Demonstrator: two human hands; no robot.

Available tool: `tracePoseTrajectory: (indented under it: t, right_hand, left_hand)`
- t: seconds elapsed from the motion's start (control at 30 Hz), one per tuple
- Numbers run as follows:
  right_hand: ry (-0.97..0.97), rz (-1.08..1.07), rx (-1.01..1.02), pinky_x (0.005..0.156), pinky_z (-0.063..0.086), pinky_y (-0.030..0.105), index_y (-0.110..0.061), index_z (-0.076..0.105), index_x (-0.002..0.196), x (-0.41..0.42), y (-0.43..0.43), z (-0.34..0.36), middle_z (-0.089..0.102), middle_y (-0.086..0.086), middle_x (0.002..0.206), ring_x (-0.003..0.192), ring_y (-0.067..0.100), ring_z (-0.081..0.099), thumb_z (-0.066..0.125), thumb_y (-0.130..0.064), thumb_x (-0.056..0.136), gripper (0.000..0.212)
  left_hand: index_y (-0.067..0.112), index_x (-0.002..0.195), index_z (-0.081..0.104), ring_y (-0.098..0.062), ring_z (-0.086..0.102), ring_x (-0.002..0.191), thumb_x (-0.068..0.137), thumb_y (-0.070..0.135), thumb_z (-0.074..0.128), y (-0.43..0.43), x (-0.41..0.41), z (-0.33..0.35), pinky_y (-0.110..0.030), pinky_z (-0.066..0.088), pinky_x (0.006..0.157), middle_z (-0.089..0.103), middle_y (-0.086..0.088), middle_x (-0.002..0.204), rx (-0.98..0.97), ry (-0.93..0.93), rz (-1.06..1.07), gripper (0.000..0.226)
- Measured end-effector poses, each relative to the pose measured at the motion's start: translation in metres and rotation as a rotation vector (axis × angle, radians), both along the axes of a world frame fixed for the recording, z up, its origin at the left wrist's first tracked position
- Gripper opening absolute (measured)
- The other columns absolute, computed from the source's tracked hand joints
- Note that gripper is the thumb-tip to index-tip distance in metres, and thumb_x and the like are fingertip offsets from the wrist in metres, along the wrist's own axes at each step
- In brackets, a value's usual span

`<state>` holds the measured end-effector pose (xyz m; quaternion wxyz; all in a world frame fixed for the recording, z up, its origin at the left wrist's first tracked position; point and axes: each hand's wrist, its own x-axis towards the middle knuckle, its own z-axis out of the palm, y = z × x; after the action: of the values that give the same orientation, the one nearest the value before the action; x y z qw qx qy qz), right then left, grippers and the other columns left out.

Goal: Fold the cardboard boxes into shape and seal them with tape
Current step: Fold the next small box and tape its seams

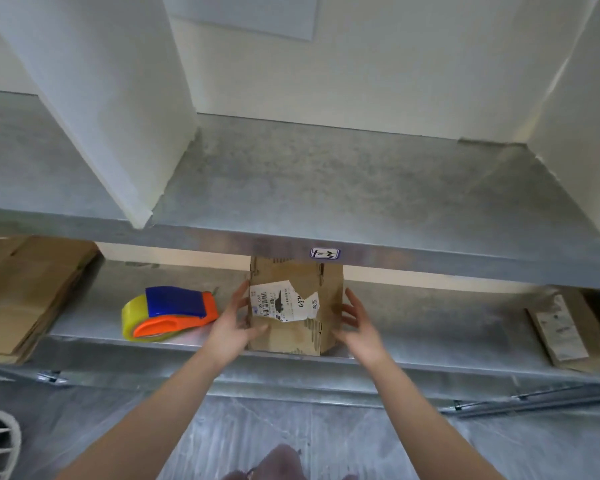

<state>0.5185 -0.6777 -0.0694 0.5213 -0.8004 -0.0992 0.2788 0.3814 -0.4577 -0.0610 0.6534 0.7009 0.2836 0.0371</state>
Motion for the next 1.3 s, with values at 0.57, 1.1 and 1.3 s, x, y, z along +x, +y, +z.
tracePoseTrajectory:
  t: [0.57, 1.1, 1.3]
  right_hand:
    - [-0.109, 0.141, -0.077, 0.107, 0.035, 0.027, -0.025, 0.039, 0.146, -0.004, 0.004, 0.006, 0.031, -0.007, 0.136, 0.127, 0.010, 0.039, 0.075, -0.036, 0.078, 0.078]
    - [-0.165, -0.011, 0.052, 0.086, 0.048, 0.016, -0.022, 0.043, 0.131, -0.024, -0.003, 0.003, 0.054, -0.008, 0.131, 0.120, 0.017, 0.057, 0.075, -0.027, 0.083, 0.057]
    - [-0.286, -0.008, 0.180, 0.092, 0.048, 0.014, -0.030, 0.030, 0.142, -0.036, -0.008, 0.009, 0.041, -0.013, 0.144, 0.120, -0.011, 0.050, 0.074, -0.019, 0.085, 0.072]
  left_hand:
    - [0.029, 0.136, 0.037, -0.009, 0.050, 0.119, 0.080, 0.012, 0.076, -0.008, 0.011, 0.012, -0.015, 0.044, 0.088, 0.048, 0.008, 0.134, 0.091, -0.060, -0.032, 0.070]
    - [0.040, 0.130, 0.035, 0.000, 0.050, 0.122, 0.081, 0.025, 0.074, -0.022, -0.003, 0.020, -0.038, 0.043, 0.107, 0.044, 0.018, 0.133, 0.124, -0.122, -0.102, 0.065]
    - [0.040, 0.140, 0.027, 0.008, 0.042, 0.123, 0.083, 0.041, 0.069, -0.022, -0.005, 0.023, 0.000, 0.036, 0.091, 0.037, 0.014, 0.144, 0.305, -0.059, -0.181, 0.071]
